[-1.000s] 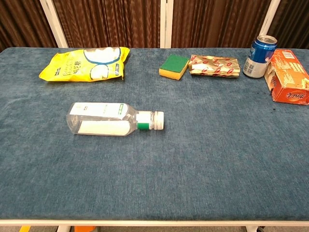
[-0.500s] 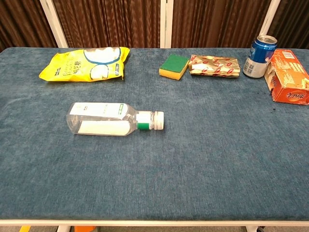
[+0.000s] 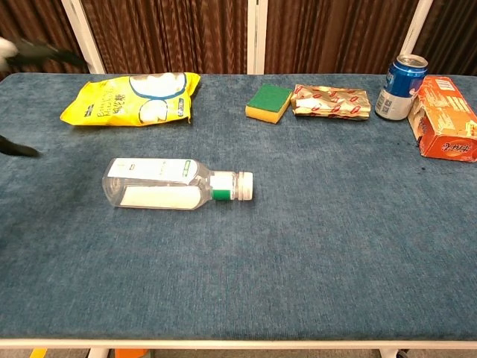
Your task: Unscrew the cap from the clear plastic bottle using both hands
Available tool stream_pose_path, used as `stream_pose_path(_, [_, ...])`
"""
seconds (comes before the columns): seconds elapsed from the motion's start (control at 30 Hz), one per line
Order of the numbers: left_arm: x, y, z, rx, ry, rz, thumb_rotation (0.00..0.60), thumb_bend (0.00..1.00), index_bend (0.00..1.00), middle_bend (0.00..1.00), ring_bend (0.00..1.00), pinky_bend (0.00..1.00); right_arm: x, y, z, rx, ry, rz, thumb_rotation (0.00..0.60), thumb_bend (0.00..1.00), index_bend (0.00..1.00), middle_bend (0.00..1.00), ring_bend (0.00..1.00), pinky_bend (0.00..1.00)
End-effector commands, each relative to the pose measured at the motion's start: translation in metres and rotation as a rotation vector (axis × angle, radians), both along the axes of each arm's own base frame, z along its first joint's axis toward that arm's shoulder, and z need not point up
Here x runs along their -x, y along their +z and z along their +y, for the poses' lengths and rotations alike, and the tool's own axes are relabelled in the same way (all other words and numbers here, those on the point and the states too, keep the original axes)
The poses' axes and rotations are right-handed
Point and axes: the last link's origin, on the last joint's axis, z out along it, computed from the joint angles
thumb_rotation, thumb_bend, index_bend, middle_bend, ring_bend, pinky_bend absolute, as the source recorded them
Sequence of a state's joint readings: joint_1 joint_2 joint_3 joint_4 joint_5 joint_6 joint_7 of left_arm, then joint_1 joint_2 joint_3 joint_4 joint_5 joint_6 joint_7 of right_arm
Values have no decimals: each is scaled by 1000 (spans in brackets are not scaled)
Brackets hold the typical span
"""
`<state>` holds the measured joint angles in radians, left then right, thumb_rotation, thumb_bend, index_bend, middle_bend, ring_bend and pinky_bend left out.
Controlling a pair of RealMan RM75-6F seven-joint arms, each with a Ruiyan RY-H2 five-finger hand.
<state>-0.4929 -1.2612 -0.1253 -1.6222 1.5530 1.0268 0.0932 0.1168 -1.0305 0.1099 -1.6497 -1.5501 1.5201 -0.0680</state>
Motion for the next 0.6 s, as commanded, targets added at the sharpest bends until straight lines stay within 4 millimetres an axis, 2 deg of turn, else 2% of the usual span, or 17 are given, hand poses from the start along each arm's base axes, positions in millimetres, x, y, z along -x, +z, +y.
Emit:
stream_pose_path(0.03, [-22, -34, 2, 80, -23, 13, 600, 0, 120, 99, 53, 137, 0, -2, -2, -10, -5, -2, 600, 52, 48, 123, 0, 0])
stream_pose_path(0.3, [-34, -74, -2, 120, -22, 51, 600, 2, 161, 124, 55, 208, 1, -4, -2, -11, -17, -4, 600, 52, 48, 123, 0, 0])
stream_pose_path(0.6, [-43, -98, 13, 102, 33, 62, 600, 29, 237, 206, 140, 289, 3, -4, 1, -8, -17, -14, 600, 52, 48, 124, 0, 0])
